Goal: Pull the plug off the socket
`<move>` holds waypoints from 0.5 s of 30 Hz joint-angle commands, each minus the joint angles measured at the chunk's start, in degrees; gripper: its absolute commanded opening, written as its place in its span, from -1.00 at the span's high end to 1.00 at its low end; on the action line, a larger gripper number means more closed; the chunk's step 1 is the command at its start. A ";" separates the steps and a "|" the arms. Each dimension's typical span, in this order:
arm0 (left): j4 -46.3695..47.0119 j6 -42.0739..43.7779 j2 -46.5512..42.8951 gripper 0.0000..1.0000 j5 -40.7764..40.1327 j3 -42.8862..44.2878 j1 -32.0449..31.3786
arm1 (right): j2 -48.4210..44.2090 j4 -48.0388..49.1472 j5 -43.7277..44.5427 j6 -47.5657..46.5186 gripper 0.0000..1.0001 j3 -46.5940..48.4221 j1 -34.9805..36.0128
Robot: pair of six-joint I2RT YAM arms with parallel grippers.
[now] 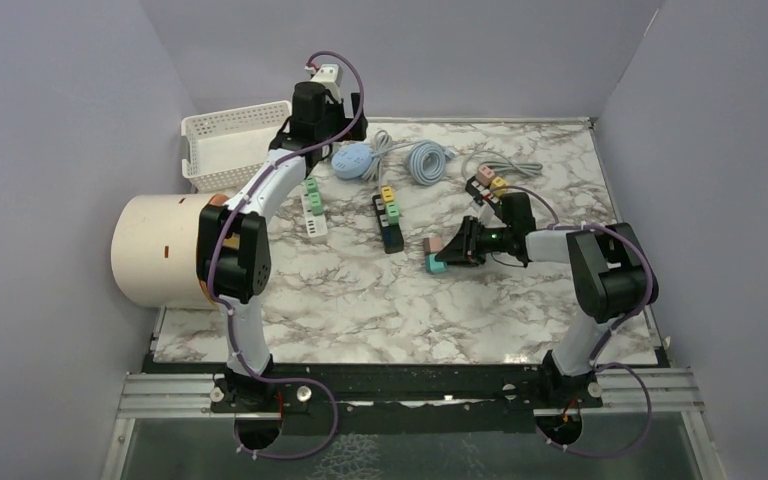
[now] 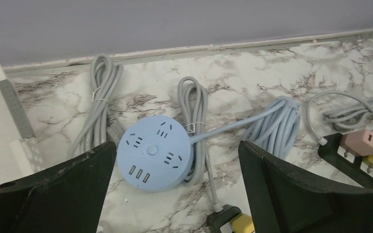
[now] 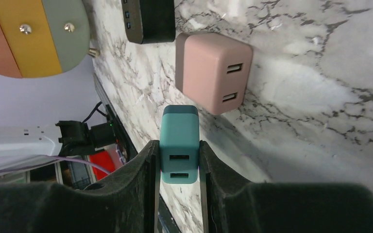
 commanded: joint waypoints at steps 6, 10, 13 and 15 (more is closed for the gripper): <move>-5.64 2.32 -4.91 -0.98 -6.18 1.15 0.68 | 2.03 -1.23 6.11 -1.99 0.39 3.33 -0.04; -5.86 2.12 -6.86 -0.98 -5.52 -0.69 0.66 | -1.08 -6.70 10.09 -5.94 0.07 6.18 -0.06; -5.71 1.29 -8.81 -0.98 -4.14 -2.89 0.76 | -4.90 -10.65 13.77 -8.87 -0.36 9.02 -0.07; -5.45 0.46 -10.14 -0.98 -3.01 -4.48 0.75 | -6.62 -13.58 16.48 -10.88 -0.39 11.23 -0.04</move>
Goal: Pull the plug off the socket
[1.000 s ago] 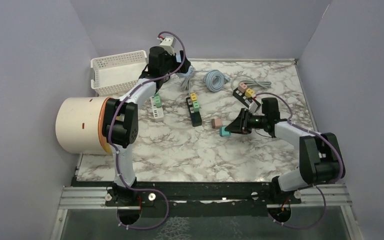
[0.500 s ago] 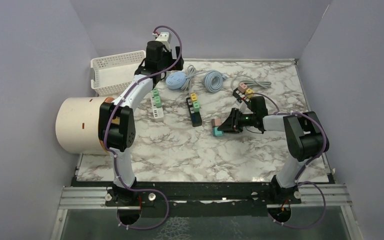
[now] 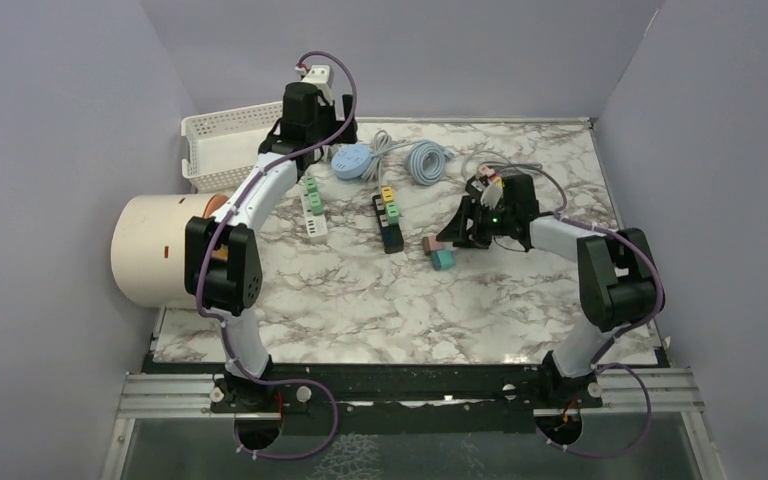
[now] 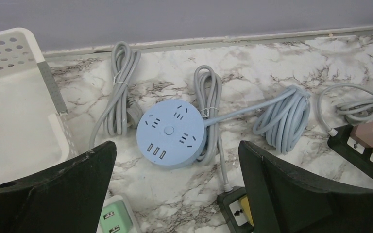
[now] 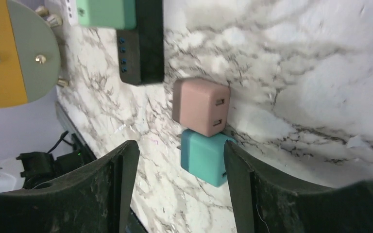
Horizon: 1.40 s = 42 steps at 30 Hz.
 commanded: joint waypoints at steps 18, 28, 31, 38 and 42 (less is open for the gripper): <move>2.05 -8.15 -17.47 -0.98 8.26 -21.73 2.24 | 9.95 -23.03 38.28 -16.09 -0.30 37.69 22.82; 1.43 -7.16 -20.24 -0.98 7.99 -23.84 3.38 | 17.47 -27.28 40.75 -17.25 -0.15 45.31 24.87; 1.36 -7.17 -20.42 -0.98 8.23 -24.16 3.54 | 19.44 -28.30 40.09 -17.51 -0.12 46.40 25.56; 1.09 -8.74 -19.80 -0.98 9.75 -25.09 3.58 | 21.96 -29.49 39.77 -17.56 -0.10 48.24 26.39; 1.35 -9.97 -19.96 -0.98 10.37 -26.49 3.60 | 22.68 -30.41 41.71 -17.30 0.42 48.97 26.44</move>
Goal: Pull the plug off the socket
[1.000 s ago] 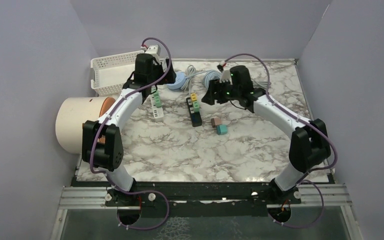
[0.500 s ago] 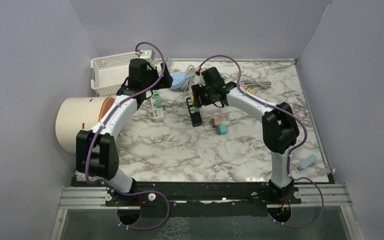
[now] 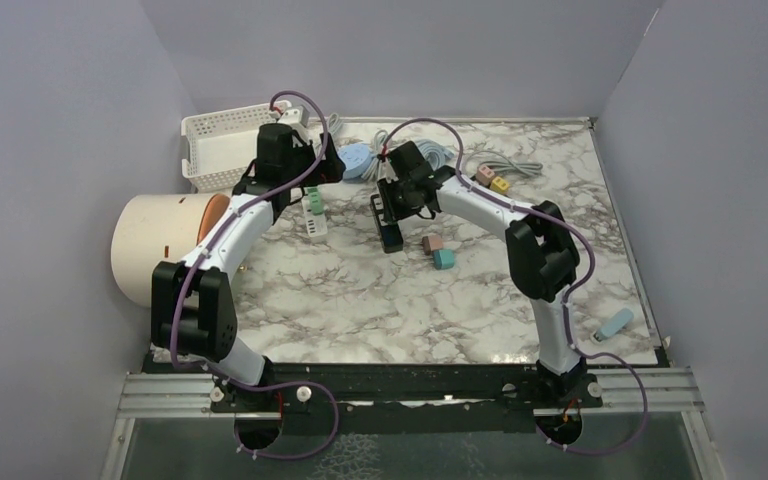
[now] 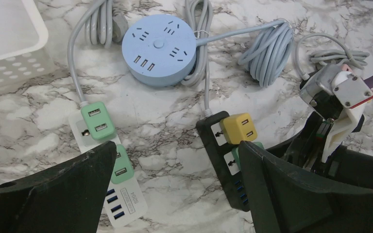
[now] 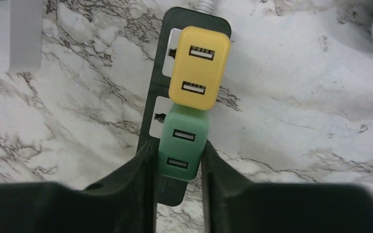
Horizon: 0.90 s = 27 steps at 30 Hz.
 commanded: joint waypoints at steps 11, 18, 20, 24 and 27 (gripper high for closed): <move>13.69 -14.60 1.60 -0.88 17.02 -10.85 -1.38 | -7.65 3.13 3.05 1.11 0.98 -0.17 0.34; 17.17 -18.27 5.38 -0.85 19.31 -11.67 -6.10 | -10.00 2.69 2.78 3.15 0.98 1.20 0.13; 18.52 -19.15 5.82 -0.85 19.76 -12.15 -6.94 | -10.14 2.15 2.39 4.09 0.98 1.96 -0.24; 21.53 -21.55 7.73 -0.85 21.49 -12.22 -7.85 | -10.91 2.31 1.12 5.32 0.98 2.34 -0.62; 19.87 -21.49 9.99 -0.82 21.06 -10.99 -8.80 | -11.60 2.18 0.85 5.98 0.98 2.71 -1.04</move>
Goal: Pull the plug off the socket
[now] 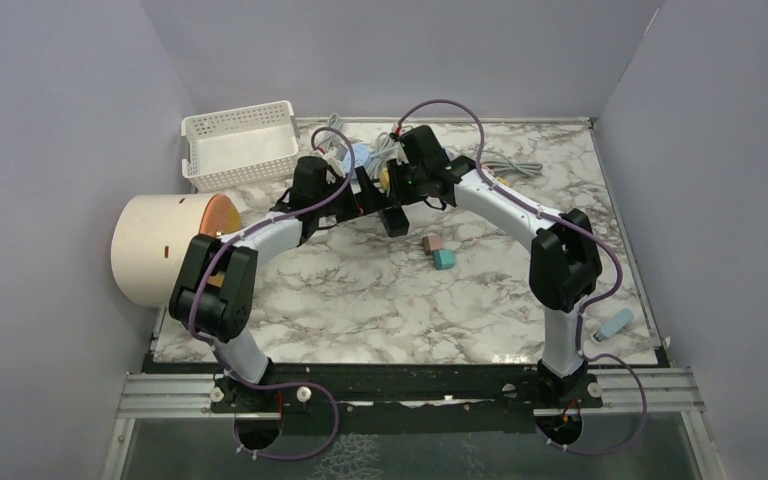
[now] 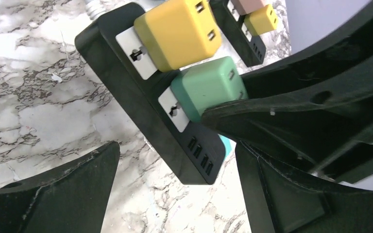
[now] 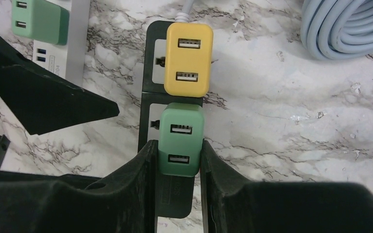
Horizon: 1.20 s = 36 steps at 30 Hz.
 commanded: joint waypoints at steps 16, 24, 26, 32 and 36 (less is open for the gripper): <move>14.96 -11.09 7.75 -0.44 8.55 -0.90 -2.58 | -7.36 7.24 -11.38 6.83 0.98 0.81 -2.85; 19.19 -15.38 10.50 1.00 9.79 -1.11 -2.90 | -9.01 5.37 -14.17 7.48 0.98 2.27 -3.48; 19.18 -16.28 10.75 1.00 8.93 -1.60 -2.58 | -10.44 3.80 -13.38 6.91 0.98 2.88 -4.01; 19.17 -19.51 12.22 1.00 6.88 -2.76 -0.84 | -20.42 8.85 -26.14 9.98 0.98 -3.11 -11.19; 19.19 -19.87 12.59 1.00 5.99 -2.10 0.23 | -25.77 9.70 -34.38 10.49 0.99 -8.04 -14.83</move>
